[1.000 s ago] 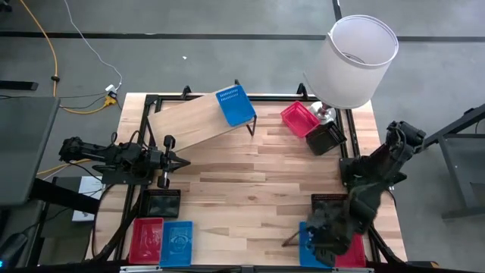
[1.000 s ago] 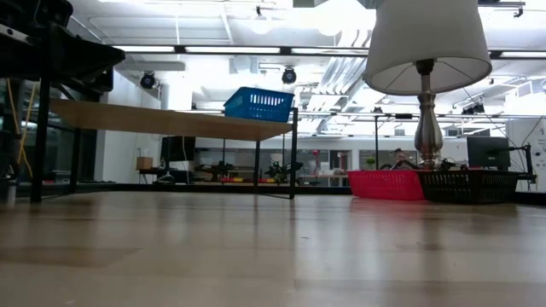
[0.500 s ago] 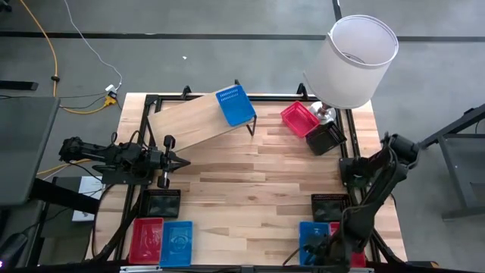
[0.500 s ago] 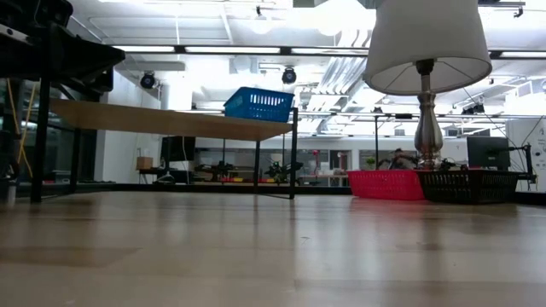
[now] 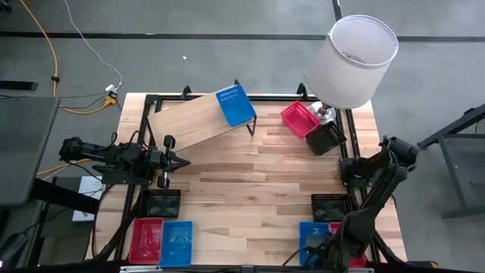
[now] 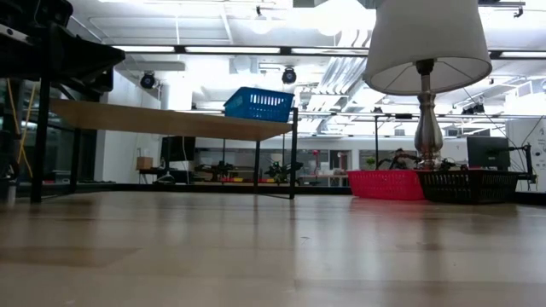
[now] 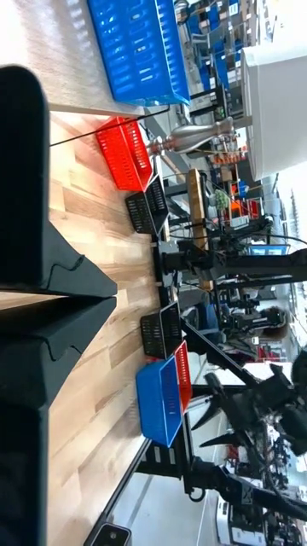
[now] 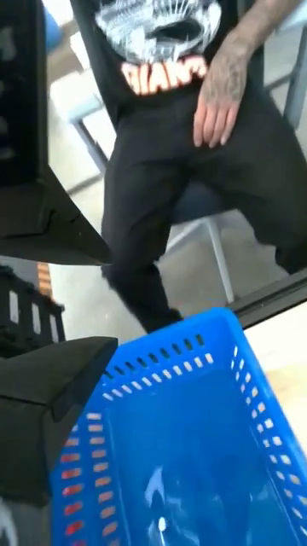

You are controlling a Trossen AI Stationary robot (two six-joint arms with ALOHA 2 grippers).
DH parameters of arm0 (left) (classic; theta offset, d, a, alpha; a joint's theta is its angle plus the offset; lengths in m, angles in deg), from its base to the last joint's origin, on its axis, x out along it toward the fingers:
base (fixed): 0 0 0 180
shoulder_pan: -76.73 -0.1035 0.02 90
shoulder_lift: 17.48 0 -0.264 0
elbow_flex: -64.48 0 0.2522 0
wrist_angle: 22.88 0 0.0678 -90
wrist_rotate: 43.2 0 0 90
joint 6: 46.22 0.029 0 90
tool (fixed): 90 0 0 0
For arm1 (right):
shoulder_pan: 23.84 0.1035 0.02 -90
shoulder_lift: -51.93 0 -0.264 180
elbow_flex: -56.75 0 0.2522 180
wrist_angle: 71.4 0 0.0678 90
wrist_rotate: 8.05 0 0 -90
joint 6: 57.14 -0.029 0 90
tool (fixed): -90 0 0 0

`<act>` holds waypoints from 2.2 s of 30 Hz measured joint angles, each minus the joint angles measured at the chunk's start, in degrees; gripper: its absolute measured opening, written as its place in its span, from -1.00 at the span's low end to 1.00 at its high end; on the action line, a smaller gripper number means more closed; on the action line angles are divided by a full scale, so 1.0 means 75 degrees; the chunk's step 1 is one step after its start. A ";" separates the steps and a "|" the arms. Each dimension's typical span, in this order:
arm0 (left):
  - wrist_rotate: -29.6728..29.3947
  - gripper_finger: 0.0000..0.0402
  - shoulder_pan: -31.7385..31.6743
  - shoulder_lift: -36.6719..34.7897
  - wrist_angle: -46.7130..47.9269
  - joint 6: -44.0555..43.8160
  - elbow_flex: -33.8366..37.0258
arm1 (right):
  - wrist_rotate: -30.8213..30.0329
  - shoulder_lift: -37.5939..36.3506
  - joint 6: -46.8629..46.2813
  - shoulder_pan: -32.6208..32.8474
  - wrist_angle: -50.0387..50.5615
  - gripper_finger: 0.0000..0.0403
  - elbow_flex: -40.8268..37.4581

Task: Stack baskets on shelf by color
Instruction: Stack the right blue bin on top of the other blue bin on the shelf

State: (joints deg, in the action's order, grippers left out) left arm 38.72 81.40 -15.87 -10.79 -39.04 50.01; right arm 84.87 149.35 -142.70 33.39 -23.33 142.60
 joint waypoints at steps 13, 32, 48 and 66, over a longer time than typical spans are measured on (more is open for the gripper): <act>0.0000 -0.98 -0.0001 -0.0002 0.0000 0.0002 -0.0001 | -0.0388 0.2538 0.1782 0.0124 0.3613 -0.34 0.3575; -0.0002 -0.98 -0.0003 0.0000 0.0000 0.0000 -0.0001 | -0.0620 0.3432 0.1842 0.0192 0.4338 -0.34 0.4078; -0.0001 -0.98 0.0000 -0.0002 0.0000 -0.0002 0.0000 | -0.0588 0.3860 0.2011 0.0192 0.4541 -0.34 0.4078; 0.0000 -0.98 0.0000 0.0000 0.0000 0.0009 0.0000 | -0.0331 0.3970 0.2113 0.0156 0.4595 -0.95 0.4435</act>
State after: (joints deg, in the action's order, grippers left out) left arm 38.72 81.40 -15.88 -10.79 -38.97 50.01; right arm 82.39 179.13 -126.86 34.56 11.13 175.86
